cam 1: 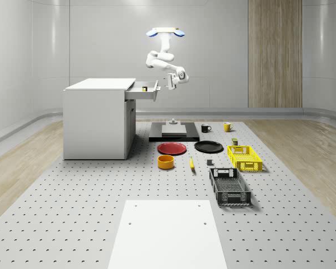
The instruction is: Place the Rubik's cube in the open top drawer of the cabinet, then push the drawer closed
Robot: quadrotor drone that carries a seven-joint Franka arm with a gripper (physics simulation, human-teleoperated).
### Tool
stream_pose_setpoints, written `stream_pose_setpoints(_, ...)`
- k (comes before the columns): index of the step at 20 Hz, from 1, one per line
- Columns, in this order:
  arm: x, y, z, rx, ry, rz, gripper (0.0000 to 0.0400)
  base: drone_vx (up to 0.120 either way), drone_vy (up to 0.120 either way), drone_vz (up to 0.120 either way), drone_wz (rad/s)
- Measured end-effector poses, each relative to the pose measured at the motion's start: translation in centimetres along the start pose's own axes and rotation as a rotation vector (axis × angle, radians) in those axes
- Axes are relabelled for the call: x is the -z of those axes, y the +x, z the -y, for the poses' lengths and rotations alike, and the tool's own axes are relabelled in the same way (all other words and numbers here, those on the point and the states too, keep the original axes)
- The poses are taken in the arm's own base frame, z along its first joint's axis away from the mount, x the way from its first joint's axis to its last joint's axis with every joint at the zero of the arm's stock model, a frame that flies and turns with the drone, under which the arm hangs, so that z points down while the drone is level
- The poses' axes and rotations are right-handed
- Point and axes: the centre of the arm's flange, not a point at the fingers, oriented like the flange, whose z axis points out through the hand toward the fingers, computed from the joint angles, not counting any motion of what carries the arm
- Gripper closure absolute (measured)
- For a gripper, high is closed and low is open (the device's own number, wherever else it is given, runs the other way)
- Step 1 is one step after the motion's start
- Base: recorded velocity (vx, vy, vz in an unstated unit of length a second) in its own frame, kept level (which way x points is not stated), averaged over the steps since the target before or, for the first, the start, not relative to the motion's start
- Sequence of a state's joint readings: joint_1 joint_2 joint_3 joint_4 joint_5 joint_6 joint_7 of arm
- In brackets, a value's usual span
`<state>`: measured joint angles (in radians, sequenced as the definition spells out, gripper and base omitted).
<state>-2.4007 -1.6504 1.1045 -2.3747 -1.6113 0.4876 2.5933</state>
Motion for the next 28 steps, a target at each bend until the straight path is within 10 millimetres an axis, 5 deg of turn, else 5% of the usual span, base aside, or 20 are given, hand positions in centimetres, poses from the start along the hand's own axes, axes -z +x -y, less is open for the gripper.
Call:
stream_pose_setpoints(3, 0.4, -0.3, 0.3, 0.003, -0.023, -0.033, 0.0186, 0.000, -0.027, -0.080, 0.000)
stream_pose_setpoints(8, 0.8, -0.5, 0.6, 0.005, -0.043, -0.061, 0.0264, 0.000, -0.016, -0.120, 0.000)
stream_pose_setpoints(21, 0.7, -0.7, 0.7, 0.006, -0.054, -0.078, 0.0294, 0.000, -0.111, -0.009, 0.000)
stream_pose_setpoints(28, -3.3, 2.5, 3.0, 0.069, -0.046, -0.078, 0.0301, 0.000, 0.000, 0.000, 0.000)
